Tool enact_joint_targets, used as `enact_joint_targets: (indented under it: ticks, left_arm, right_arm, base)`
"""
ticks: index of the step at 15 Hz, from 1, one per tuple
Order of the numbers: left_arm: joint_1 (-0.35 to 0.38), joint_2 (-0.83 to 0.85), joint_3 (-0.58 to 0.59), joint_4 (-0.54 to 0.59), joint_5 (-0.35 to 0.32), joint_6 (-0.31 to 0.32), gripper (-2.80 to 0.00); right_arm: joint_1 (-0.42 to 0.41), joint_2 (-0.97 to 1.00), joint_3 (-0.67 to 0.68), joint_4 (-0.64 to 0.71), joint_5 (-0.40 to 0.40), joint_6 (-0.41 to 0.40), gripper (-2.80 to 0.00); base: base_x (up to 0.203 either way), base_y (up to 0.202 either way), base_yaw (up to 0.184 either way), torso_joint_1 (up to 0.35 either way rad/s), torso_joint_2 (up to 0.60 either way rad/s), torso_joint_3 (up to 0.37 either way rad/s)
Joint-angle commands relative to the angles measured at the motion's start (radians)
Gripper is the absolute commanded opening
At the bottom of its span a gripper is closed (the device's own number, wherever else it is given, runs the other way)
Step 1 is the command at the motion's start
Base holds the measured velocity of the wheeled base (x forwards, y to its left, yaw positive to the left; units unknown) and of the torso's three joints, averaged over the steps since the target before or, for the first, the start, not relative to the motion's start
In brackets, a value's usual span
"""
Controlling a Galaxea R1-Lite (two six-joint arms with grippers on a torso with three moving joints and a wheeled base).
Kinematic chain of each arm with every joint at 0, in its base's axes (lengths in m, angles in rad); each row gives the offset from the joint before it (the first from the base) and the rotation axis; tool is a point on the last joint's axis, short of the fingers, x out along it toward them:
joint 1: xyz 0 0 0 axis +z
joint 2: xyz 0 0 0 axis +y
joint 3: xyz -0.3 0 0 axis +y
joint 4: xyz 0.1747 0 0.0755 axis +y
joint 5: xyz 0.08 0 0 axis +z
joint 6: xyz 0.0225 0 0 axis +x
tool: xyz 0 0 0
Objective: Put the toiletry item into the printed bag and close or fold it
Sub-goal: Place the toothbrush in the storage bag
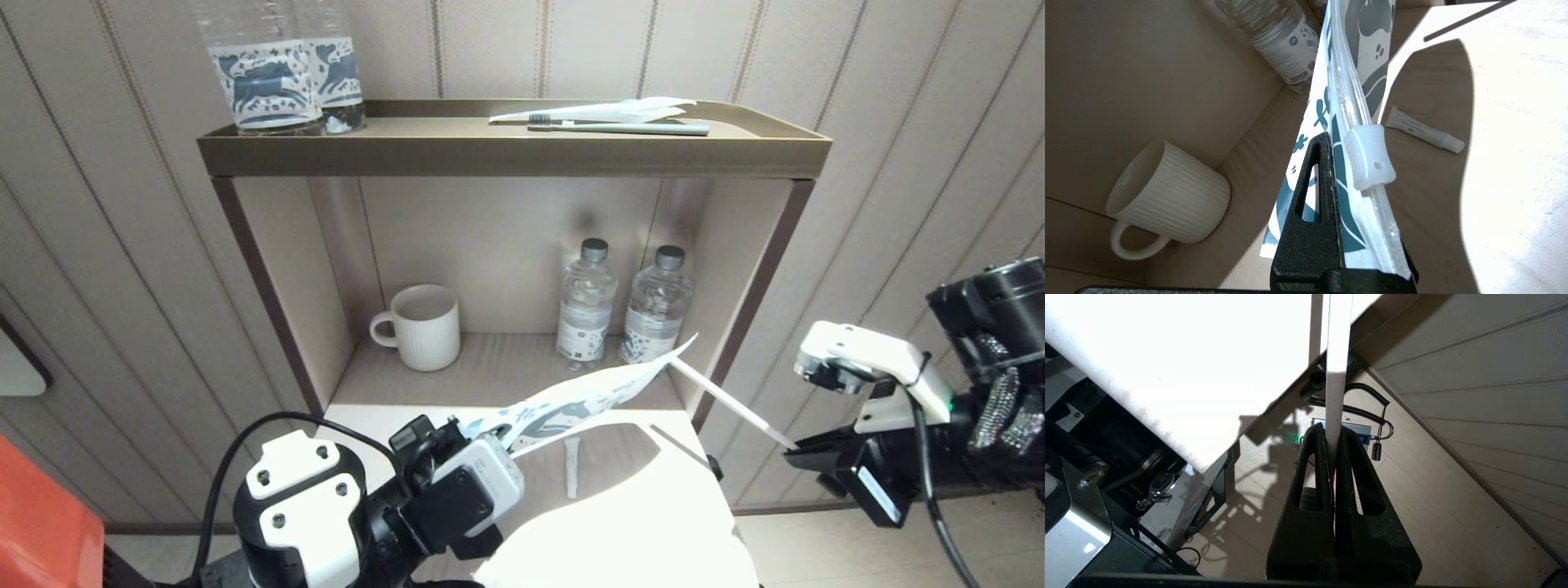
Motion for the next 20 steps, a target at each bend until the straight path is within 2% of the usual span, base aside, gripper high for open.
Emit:
enact_joint_targets:
  ticks: [1,12,20]
  left_arm:
    - [-0.003,0.000,0.000,-0.008,0.002,0.003,-2.80]
    - [-0.046,0.038,-0.020,-0.002,0.006,0.013,-2.80]
    - [-0.066,0.065,-0.061,0.011,0.016,0.036,-2.80]
  right_arm:
    - [0.004,0.043,-0.015,-0.005,0.003,-0.001,-2.80]
    - [0.027,0.123,-0.137,-0.022,0.006,0.011,-2.80]
    - [0.120,0.146,-0.154,-0.019,0.002,0.039,-2.80]
  base:
    - [0.000,0.000,0.000,0.000,0.00,0.000]
    - [0.000,0.000,0.000,0.000,0.00,0.000]
    - [0.000,0.000,0.000,0.000,0.00,0.000]
